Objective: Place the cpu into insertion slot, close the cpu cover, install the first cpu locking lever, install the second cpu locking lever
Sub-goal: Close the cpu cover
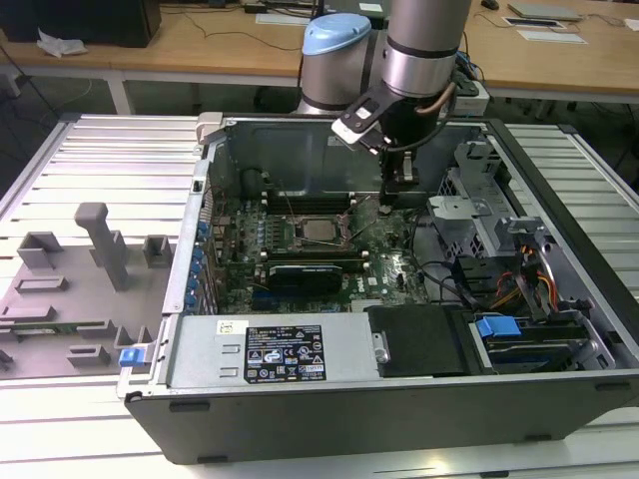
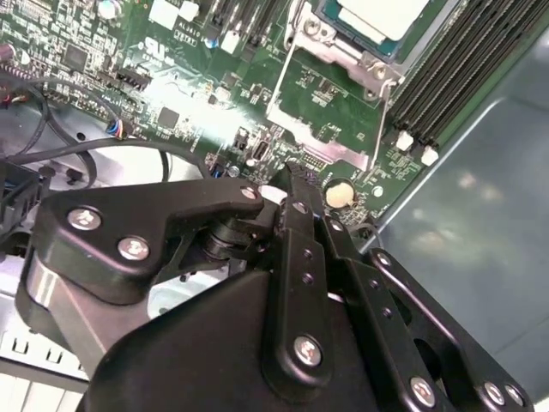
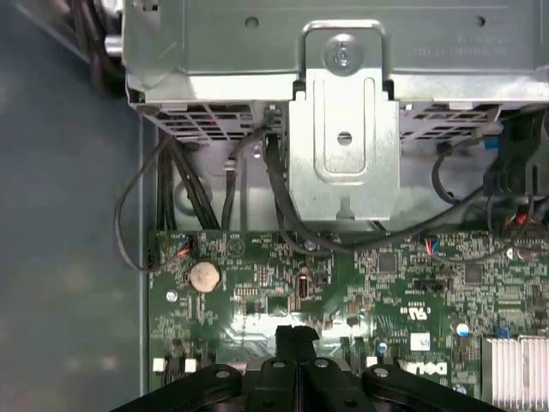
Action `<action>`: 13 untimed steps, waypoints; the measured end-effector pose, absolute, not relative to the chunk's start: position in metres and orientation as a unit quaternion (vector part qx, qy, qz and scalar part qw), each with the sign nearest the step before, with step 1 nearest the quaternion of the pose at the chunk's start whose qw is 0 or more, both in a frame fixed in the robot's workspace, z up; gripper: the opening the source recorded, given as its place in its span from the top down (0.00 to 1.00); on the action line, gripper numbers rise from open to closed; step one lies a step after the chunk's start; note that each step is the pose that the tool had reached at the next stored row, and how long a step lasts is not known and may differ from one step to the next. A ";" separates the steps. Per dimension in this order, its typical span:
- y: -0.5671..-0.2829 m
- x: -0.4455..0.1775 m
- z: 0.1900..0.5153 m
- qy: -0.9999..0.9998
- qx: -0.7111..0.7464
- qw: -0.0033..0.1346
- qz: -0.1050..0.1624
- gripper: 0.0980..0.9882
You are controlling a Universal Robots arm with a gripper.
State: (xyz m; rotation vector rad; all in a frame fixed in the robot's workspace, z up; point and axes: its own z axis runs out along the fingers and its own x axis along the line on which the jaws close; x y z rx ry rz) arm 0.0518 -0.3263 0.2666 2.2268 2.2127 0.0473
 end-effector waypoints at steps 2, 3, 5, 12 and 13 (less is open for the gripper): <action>-0.326 0.054 0.263 0.705 0.709 0.000 0.014 0.99; -0.326 0.054 0.262 0.705 0.709 0.000 0.014 0.99; -0.326 0.055 0.257 0.705 0.709 -0.001 0.013 0.99; -0.326 0.055 0.254 0.705 0.709 -0.001 0.013 0.99; -0.326 0.055 0.254 0.705 0.709 -0.001 0.013 0.99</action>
